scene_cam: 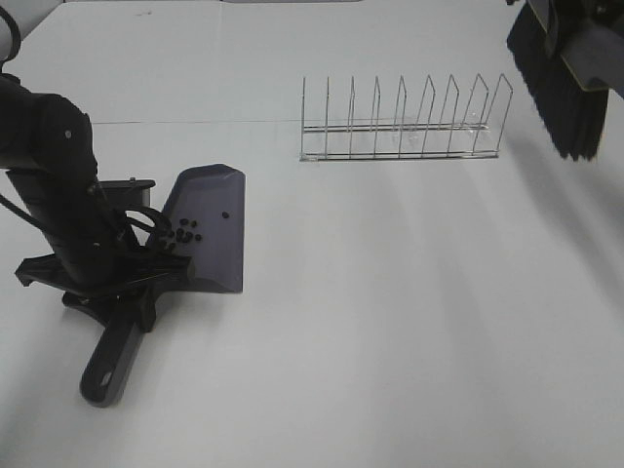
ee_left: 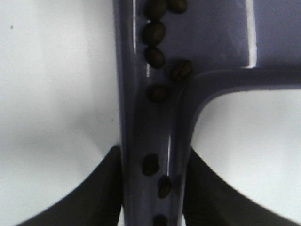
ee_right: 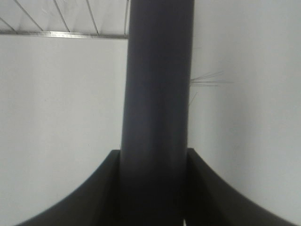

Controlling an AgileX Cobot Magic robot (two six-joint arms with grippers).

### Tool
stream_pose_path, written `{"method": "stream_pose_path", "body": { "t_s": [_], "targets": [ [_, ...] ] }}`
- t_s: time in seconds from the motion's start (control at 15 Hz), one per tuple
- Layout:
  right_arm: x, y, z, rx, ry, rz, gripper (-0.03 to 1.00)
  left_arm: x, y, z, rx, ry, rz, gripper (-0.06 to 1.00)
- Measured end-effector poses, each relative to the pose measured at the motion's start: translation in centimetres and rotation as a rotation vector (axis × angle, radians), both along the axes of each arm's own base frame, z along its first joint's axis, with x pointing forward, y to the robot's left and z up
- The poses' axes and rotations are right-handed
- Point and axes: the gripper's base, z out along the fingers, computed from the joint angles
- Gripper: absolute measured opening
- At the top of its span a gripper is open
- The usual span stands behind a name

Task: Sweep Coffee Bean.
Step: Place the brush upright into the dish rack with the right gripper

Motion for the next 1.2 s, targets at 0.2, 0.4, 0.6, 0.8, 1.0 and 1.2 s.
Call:
{"method": "stream_pose_path", "body": {
  "t_s": [0.2, 0.4, 0.6, 0.8, 1.0, 1.2],
  "targets": [
    [-0.7, -0.5, -3.6, 0.041, 0.082, 0.011, 0.28, 0.0, 0.0, 0.0, 0.0, -0.001, 0.0, 0.32],
    [-0.1, -0.2, -7.3, 0.06, 0.109, 0.019, 0.28, 0.0, 0.0, 0.0, -0.003, -0.007, -0.014, 0.32],
    [0.8, -0.1, -9.1, 0.065, 0.09, 0.025, 0.28, 0.2, -0.1, 0.4, -0.014, -0.035, -0.008, 0.32],
    [1.5, 0.2, -9.4, 0.094, 0.027, 0.058, 0.28, 0.1, -0.2, 1.1, -0.038, -0.049, 0.013, 0.32],
    [2.0, 0.4, -9.4, 0.103, -0.017, 0.081, 0.28, 0.0, -0.3, 1.1, -0.043, -0.049, 0.017, 0.32],
    [2.2, 0.4, -9.9, 0.097, -0.017, 0.094, 0.28, 0.4, -0.5, 1.5, -0.052, -0.064, 0.02, 0.32]
  ]
}}
